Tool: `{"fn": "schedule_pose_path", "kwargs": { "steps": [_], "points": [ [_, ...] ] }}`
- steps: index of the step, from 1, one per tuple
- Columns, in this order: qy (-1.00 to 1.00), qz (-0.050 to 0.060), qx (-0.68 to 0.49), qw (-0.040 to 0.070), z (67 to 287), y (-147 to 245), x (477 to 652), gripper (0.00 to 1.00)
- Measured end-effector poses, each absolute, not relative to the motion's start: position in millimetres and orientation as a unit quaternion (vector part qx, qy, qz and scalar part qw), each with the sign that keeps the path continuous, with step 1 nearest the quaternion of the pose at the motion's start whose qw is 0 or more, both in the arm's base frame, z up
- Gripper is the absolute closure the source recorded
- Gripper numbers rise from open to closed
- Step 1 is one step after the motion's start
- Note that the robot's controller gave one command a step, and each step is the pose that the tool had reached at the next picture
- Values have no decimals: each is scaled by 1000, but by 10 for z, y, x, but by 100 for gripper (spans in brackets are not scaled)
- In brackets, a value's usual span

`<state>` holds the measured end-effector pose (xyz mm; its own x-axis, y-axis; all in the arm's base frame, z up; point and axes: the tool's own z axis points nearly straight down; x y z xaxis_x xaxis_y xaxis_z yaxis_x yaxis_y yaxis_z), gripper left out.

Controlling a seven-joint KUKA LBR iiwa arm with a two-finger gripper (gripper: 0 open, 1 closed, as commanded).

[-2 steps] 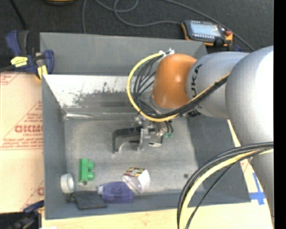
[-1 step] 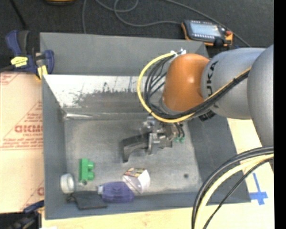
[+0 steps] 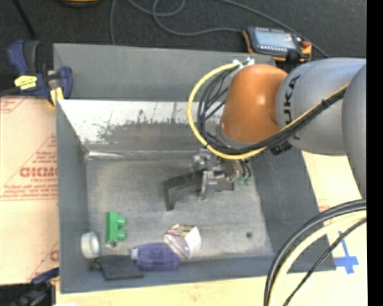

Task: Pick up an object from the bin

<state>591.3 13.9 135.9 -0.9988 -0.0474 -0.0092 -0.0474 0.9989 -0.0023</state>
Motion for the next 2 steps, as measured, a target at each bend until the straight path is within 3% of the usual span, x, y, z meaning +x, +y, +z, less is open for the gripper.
{"fn": "schedule_pose_path", "kwargs": {
  "steps": [1, 2],
  "points": [
    [999, 0, -37, -10, 1473, 93, 5868, 100],
    [999, -1, -36, -4, 2126, 78, 5819, 100]
  ]
}}
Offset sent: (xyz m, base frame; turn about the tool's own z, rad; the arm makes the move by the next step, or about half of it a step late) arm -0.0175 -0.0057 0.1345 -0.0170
